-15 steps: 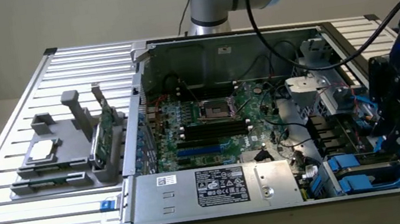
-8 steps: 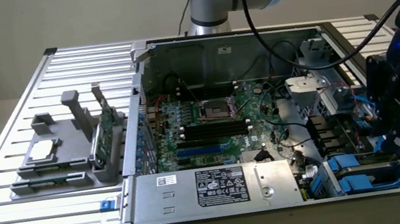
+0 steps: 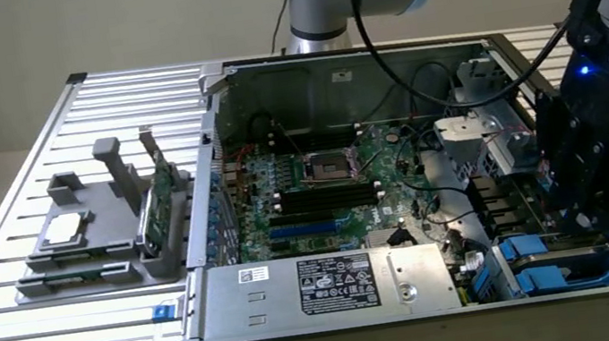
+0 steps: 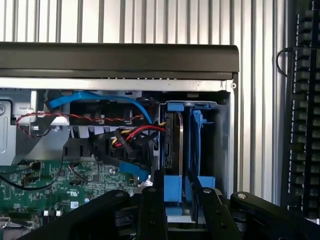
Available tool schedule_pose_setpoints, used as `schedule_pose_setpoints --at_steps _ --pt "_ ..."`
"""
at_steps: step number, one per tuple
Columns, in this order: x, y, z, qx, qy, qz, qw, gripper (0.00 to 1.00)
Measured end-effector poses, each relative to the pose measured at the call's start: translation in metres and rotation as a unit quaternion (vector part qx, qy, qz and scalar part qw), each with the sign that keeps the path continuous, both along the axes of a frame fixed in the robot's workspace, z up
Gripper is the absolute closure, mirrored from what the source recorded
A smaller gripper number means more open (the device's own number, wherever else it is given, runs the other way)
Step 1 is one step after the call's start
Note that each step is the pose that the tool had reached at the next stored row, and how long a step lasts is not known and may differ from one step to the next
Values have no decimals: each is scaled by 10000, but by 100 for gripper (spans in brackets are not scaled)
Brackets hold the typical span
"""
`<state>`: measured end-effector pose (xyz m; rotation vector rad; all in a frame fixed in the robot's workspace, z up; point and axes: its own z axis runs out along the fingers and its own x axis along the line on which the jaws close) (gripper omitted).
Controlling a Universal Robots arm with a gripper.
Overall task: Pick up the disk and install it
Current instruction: 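Insert the first disk wire, then insert the second disk wire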
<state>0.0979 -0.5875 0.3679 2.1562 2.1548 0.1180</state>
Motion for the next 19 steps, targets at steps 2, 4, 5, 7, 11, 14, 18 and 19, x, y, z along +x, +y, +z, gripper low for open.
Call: schedule_pose_setpoints --at_steps 2,4,5,7,11,14,18,19 --pt "-21 0 0 1 -6 -2 10000 69" --pt "-21 0 0 1 -6 -2 10000 69" --pt "-21 0 0 1 -6 -2 10000 69" --pt "-21 0 0 1 -6 -2 10000 69" --pt "-21 0 0 1 -6 -2 10000 69" --pt "-21 0 0 1 -6 -2 10000 69" --pt "-46 3 0 -1 -12 -2 10000 69" --pt "-76 5 0 -1 -20 -2 10000 69"
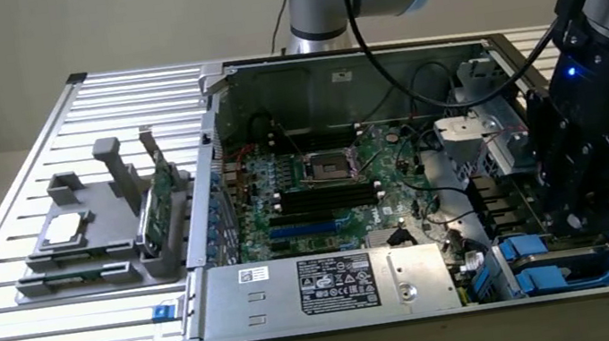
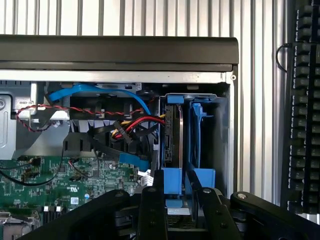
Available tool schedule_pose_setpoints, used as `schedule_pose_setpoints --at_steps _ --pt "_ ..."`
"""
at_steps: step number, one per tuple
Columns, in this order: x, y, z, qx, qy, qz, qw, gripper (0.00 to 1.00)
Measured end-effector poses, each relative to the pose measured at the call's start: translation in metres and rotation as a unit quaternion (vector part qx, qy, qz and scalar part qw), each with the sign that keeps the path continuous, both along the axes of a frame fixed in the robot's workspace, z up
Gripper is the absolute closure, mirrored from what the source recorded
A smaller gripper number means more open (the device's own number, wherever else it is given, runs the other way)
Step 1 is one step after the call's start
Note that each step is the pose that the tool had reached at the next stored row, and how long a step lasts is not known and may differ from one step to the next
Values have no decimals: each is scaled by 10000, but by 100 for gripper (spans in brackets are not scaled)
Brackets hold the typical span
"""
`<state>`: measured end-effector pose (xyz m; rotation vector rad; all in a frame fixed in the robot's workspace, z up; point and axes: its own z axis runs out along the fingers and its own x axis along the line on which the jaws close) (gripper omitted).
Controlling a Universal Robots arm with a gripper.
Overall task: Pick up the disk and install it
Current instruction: 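Insert the second disk wire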
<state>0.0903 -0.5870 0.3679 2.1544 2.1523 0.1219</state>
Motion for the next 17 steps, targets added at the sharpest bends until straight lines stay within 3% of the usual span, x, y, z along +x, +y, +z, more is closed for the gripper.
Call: schedule_pose_setpoints --at_steps 5,9,11,17 --pt "-60 24 0 -1 -5 1 10000 69" --pt "-60 138 -1 0 -5 0 10000 69" --pt "-59 170 -1 0 -5 0 10000 69" --pt "-19 182 -4 0 -5 0 10000 69"
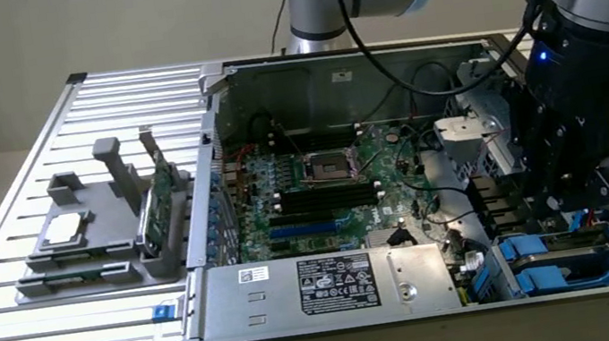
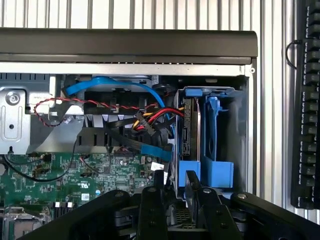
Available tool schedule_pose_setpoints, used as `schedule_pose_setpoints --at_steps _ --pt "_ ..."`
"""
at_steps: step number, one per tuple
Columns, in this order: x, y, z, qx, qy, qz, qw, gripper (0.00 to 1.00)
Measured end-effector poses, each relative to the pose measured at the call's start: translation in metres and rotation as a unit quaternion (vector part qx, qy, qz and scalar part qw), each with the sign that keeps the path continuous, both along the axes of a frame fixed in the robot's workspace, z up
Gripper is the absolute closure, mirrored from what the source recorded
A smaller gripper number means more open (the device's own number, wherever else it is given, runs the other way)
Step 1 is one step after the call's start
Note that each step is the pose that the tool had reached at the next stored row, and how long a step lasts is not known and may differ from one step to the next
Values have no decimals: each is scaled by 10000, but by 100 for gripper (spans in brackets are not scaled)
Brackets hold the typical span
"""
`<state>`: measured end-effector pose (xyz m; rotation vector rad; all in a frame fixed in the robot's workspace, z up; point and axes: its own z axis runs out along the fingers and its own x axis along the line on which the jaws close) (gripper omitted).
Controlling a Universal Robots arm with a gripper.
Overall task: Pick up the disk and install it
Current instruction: 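Insert the second disk wire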
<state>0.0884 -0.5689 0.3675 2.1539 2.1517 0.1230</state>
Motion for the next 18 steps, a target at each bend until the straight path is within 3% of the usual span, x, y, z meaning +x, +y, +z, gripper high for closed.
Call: schedule_pose_setpoints --at_steps 18 --pt "74 36 -25 0 0 -5 10000 69"
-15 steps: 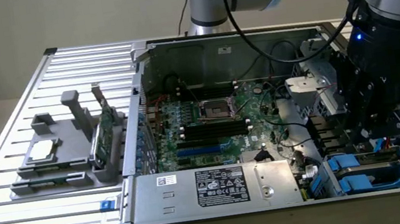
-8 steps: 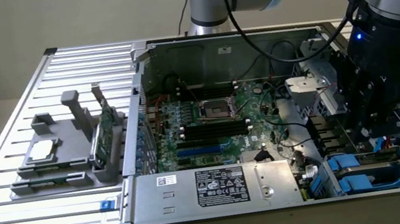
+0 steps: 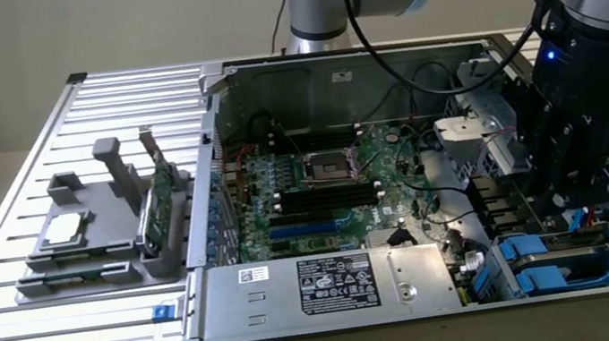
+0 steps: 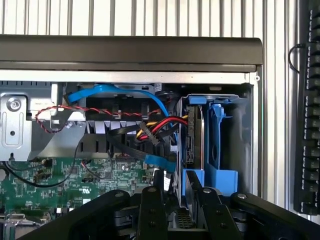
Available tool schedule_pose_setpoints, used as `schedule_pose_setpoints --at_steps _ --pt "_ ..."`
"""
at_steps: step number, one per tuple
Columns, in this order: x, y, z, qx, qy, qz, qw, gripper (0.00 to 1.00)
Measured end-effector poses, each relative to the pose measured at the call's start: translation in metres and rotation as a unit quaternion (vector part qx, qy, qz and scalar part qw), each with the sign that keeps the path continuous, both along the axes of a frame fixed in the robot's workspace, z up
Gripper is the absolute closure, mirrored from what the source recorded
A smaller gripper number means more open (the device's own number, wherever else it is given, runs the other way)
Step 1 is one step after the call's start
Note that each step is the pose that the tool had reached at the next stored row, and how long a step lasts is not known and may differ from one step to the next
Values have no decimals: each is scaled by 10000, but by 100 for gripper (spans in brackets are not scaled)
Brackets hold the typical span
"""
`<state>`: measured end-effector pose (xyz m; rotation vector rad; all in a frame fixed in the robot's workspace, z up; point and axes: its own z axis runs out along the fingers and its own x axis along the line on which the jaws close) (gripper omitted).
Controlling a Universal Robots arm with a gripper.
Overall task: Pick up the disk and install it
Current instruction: 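Insert the second disk wire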
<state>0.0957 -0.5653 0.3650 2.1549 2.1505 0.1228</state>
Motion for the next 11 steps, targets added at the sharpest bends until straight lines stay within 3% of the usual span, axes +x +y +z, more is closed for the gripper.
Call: schedule_pose_setpoints --at_steps 8,10,11 --pt "18 9 -13 0 0 -5 10000 69" --pt "20 12 -16 0 0 -6 10000 71" --pt "21 13 -17 0 0 -7 10000 77"
